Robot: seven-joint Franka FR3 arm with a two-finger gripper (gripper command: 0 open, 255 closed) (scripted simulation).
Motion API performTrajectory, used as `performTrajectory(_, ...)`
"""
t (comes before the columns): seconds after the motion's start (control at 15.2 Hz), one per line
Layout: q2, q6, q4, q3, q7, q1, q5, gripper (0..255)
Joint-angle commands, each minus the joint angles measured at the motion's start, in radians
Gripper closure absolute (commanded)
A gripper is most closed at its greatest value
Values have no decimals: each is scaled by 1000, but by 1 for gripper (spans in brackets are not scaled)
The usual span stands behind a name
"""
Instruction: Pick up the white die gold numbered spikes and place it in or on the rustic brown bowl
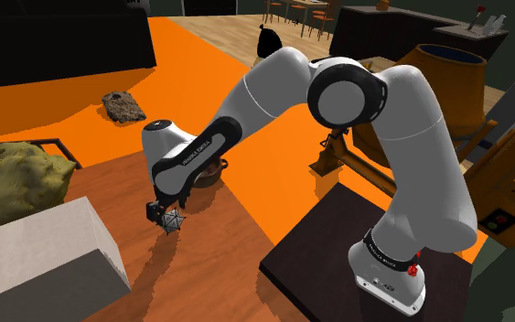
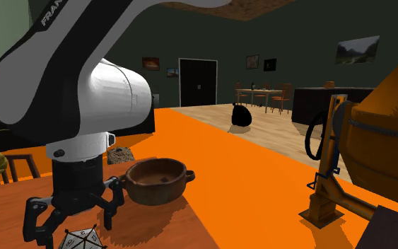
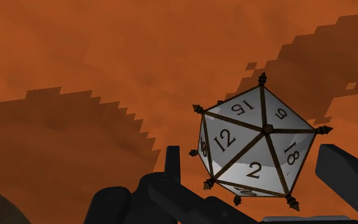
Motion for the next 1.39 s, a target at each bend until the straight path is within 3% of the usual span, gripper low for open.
performTrajectory(0.0,7,5,3,-1,1,2,-1,0)
performTrajectory(0.4,7,5,3,-1,1,2,-1,0)
performTrajectory(0.46,7,5,3,-1,1,2,-1,255)
performTrajectory(1.32,-33,-27,-6,6,1,-4,5,255)
